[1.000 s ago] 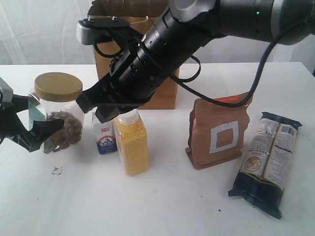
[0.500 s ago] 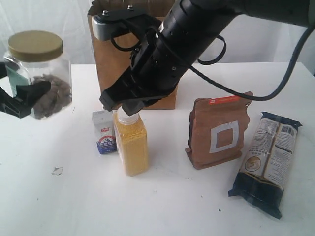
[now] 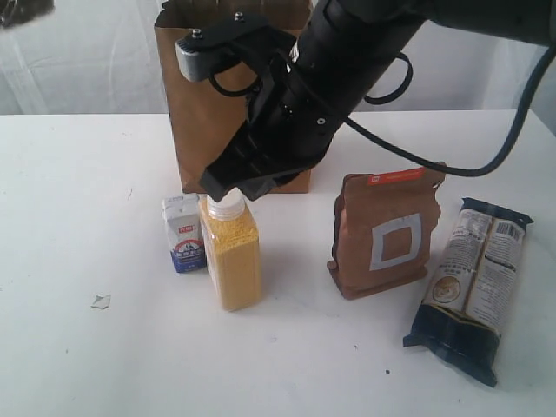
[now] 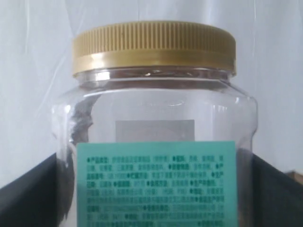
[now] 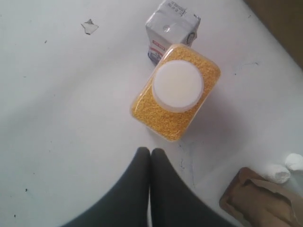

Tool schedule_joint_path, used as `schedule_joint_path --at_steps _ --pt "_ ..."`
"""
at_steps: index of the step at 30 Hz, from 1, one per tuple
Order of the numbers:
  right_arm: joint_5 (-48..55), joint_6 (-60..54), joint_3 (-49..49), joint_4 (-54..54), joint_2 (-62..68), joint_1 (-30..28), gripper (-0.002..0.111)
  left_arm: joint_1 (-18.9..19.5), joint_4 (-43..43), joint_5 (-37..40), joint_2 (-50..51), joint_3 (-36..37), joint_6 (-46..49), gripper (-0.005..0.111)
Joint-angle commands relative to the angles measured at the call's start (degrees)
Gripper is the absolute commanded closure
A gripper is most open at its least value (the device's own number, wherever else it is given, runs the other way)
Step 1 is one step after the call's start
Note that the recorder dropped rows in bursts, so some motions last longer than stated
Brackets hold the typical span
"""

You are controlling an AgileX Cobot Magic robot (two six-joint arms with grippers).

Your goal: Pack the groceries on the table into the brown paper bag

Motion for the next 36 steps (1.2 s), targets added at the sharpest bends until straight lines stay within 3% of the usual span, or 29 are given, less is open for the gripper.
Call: schedule_joint_path --at_steps 1,5,11,20,36 --pt "0.7 0.3 -0.1 -0.4 -0.6 0.0 0.108 -0.2 1.9 -3.2 2.4 -10.2 -8.3 0.107" --pt "0.8 0.3 -0.1 -0.4 -0.6 0.0 0.108 -4.4 5.9 -1.8 7.4 -21.0 -15.3 0.107" --pt "3.6 0.3 -0.1 1.7 -0.6 0.0 0.108 -11.6 6.1 -2.0 17.9 -30.1 -17.5 0.107" --pt "4.8 2.4 0.0 2.2 0.1 0.0 0.108 -12.0 6.4 -4.1 30.6 -42.2 -29.1 0.107" --pt "6.8 2.5 0.0 3.0 2.8 0.0 0.108 -15.3 12.3 -4.1 40.1 -52.4 -31.9 0.107"
